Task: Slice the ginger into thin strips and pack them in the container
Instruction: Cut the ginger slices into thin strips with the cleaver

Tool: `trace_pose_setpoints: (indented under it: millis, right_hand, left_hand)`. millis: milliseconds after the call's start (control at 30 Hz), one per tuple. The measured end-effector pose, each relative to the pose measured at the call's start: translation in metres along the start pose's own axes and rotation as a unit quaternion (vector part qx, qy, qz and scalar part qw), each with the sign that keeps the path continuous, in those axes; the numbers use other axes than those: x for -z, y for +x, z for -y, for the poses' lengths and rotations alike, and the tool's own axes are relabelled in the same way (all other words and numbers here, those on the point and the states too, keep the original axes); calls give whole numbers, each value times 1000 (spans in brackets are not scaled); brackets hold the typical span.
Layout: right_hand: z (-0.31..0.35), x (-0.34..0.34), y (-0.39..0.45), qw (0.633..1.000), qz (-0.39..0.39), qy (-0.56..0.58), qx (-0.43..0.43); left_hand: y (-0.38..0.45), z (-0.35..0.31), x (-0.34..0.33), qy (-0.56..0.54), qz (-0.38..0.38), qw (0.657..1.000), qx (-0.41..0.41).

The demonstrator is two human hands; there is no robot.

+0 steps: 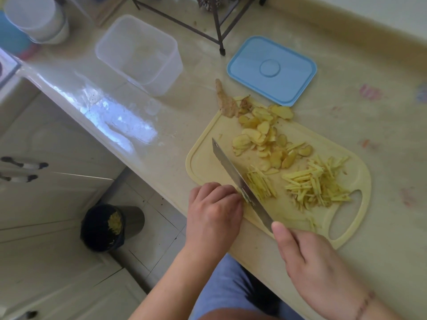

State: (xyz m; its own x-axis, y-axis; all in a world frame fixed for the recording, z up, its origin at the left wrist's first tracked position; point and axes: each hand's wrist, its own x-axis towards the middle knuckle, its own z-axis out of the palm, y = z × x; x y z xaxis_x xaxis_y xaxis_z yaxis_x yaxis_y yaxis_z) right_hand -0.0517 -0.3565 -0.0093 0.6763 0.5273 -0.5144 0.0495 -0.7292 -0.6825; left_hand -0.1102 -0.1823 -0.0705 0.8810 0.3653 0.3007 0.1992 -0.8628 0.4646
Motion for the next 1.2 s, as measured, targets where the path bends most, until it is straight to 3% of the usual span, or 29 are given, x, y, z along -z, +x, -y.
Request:
trace_pose_setpoints:
  millis: [667,867,1100,1200]
  right_hand:
    - [-2,-11,-4,999,-28,-18,37]
    - [10,-8,0,999,-11,22,30]
    - [-2,-7,-11,999,-13,39,1]
    - [-13,6,-19,996,-26,62,-54]
  left_hand:
    - [-1,1,3,27,26,999,-12]
    - [-3,4,8,-15,26,1000,-2]
    - [5,30,30,-60,-9,995,73]
    - [25,29,35,-77,50,995,39]
